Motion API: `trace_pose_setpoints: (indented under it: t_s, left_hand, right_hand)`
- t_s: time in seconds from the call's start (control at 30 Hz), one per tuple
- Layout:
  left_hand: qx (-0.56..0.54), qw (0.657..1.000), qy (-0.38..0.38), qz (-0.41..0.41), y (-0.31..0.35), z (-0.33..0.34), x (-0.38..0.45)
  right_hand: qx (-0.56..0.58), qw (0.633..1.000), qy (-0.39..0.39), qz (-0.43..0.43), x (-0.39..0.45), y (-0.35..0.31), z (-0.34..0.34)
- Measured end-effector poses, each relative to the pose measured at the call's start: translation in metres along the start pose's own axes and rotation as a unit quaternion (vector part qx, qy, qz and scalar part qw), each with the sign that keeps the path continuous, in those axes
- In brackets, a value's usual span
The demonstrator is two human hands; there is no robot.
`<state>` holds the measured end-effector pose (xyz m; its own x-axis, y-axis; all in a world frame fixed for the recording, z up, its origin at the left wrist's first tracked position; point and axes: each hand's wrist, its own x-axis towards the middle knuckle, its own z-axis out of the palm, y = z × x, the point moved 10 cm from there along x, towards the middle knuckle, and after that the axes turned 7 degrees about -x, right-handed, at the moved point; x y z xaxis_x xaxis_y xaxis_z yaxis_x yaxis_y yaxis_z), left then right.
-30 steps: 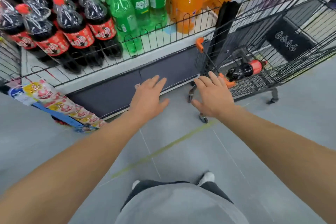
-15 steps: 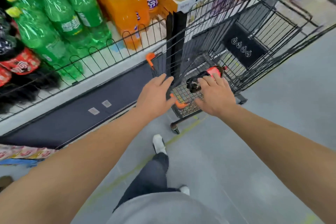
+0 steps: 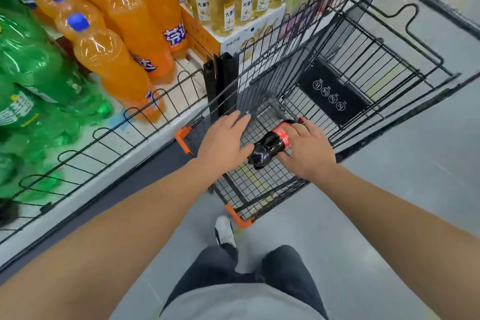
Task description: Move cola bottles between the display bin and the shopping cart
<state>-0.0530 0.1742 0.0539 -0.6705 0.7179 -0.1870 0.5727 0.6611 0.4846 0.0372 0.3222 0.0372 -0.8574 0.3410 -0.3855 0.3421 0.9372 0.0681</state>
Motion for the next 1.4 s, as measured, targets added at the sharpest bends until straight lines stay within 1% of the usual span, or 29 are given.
trace_pose_setpoints:
  t_s: [0.13, 0.3, 0.37, 0.47, 0.57, 0.67, 0.73, 0.8, 0.87, 0.9, 1.0, 1.13, 1.2, 1.27, 1.3, 1.33, 1.4]
  left_hand:
    - [-0.009, 1.0, -0.025, -0.013, -0.008, 0.023, 0.038]
    - [-0.029, 0.997, -0.061, -0.039, -0.021, 0.073, 0.089]
    - [-0.04, 0.994, -0.076, -0.065, -0.026, 0.098, 0.108]
    - [-0.049, 0.983, -0.119, -0.129, -0.037, 0.141, 0.133]
    - [-0.068, 0.975, -0.128, -0.167, -0.049, 0.184, 0.154]
    - [-0.073, 0.962, -0.164, -0.208, -0.062, 0.232, 0.164]
    - [-0.069, 0.956, -0.176, -0.223, -0.071, 0.256, 0.171]
    - [-0.071, 0.949, -0.184, -0.248, -0.084, 0.28, 0.181]
    - [-0.084, 0.939, -0.2, -0.266, -0.095, 0.303, 0.191]
    - [-0.095, 0.937, -0.202, -0.267, -0.098, 0.314, 0.194]
    - [-0.092, 0.943, -0.175, -0.269, -0.099, 0.328, 0.199]
    - [-0.066, 0.954, -0.137, -0.258, -0.089, 0.335, 0.192]
    - [-0.079, 0.96, -0.11, -0.247, -0.083, 0.339, 0.185]
    - [-0.117, 0.961, -0.088, -0.233, -0.081, 0.341, 0.18]
    - [-0.146, 0.953, -0.092, -0.248, -0.086, 0.344, 0.177]
    - [-0.187, 0.934, -0.113, -0.283, -0.094, 0.349, 0.173]
    - [-0.283, 0.87, -0.177, -0.363, -0.107, 0.368, 0.16]
  right_hand:
    - [0.011, 0.999, -0.036, 0.01, 0.035, 0.023, 0.013]
    - [0.003, 0.996, -0.081, 0.023, 0.094, 0.067, 0.05]
    - [-0.005, 0.994, -0.107, 0.015, 0.121, 0.085, 0.069]
    - [0.0, 0.989, -0.144, 0.016, 0.161, 0.111, 0.098]
    - [0.006, 0.983, -0.182, 0.013, 0.199, 0.127, 0.129]
    - [0.047, 0.969, -0.235, 0.057, 0.229, 0.145, 0.177]
    - [0.097, 0.952, -0.267, 0.112, 0.242, 0.158, 0.211]
    - [0.16, 0.932, -0.284, 0.16, 0.252, 0.169, 0.241]
    - [0.232, 0.91, -0.275, 0.208, 0.266, 0.178, 0.263]
    - [0.268, 0.892, -0.268, 0.245, 0.269, 0.184, 0.273]
    - [0.363, 0.84, -0.244, 0.32, 0.276, 0.191, 0.292]
    - [0.45, 0.787, -0.199, 0.373, 0.286, 0.188, 0.306]
    - [0.467, 0.768, -0.188, 0.396, 0.291, 0.188, 0.31]
    - [0.47, 0.759, -0.201, 0.402, 0.294, 0.191, 0.326]
    - [0.471, 0.756, -0.203, 0.406, 0.296, 0.193, 0.336]
    - [0.477, 0.752, -0.195, 0.41, 0.296, 0.196, 0.341]
    - [0.518, 0.73, -0.176, 0.41, 0.294, 0.2, 0.354]
